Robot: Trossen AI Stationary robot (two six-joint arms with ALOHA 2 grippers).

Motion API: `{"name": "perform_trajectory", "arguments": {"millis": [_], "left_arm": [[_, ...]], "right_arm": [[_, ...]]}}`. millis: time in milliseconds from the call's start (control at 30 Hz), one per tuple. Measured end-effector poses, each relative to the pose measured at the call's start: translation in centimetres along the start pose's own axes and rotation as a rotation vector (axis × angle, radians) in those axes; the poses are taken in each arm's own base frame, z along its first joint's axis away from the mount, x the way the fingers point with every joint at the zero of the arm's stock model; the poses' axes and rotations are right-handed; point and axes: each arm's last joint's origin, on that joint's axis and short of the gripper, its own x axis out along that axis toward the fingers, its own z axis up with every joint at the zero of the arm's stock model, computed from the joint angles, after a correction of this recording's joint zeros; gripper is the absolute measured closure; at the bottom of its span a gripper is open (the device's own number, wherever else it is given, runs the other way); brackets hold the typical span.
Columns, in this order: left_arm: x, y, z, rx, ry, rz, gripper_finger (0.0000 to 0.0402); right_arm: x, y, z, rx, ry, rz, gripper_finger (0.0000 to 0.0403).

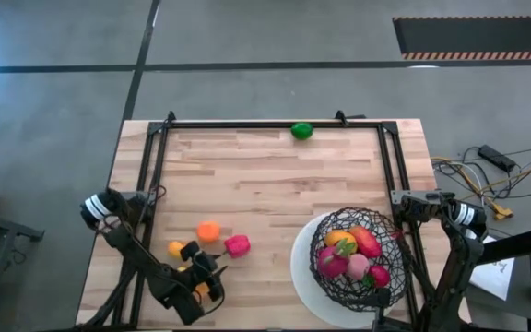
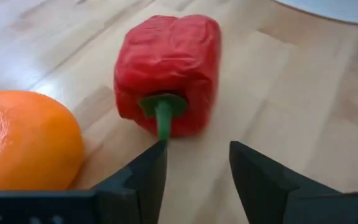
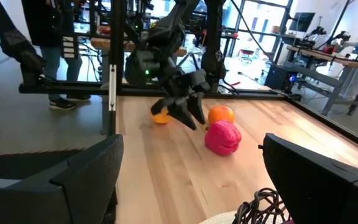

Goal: Build produce basket
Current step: Put the red bell pepper into the black wire basket

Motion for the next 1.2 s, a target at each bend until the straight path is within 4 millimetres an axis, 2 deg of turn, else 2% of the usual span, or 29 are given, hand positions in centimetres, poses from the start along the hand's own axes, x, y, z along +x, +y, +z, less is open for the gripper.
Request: {"name": "perform_trajectory", "arguments": {"millis": [167,367,567,700,967,1067,1200], "left_arm": [[1.9,0.2,0.0,-0.018,-0.04,0.067,0.029],[3.1,0.5,0.3,-0.019,-0.074,0.111,0.0344],[3.5,0.7,0.5,0.069,-0.06,0.128,0.0364],[3.9,0.9,0.6,0.102,-0.056,0.142,0.0338],[4.8,1.3,1.3,0.079,-0.046,0.174,0.0235],[5.3,1.5,1.7,0.097,-0.043,0.191,0.0224],[5.7,1.6,2.1,0.174,-0.048,0.204,0.0239]], "right_arm": [[0.0,0.0,0.0,0.001,0.0,0.0,0.0035],[0.0,0.0,0.0,0.0,0.0,0.0,0.0035],[0.0,0.0,-0.1,-0.001,0.0,0.0,0.0035],[0.0,-0.1,-0.3,-0.004,0.001,-0.001,0.0035],[0.0,-0.1,-0.5,0.0,0.001,-0.002,0.0035],[0.1,-0.1,-0.5,0.0,0.001,-0.002,0.0035],[0.1,-0.2,-0.6,-0.003,0.002,-0.002,0.0035]]}}
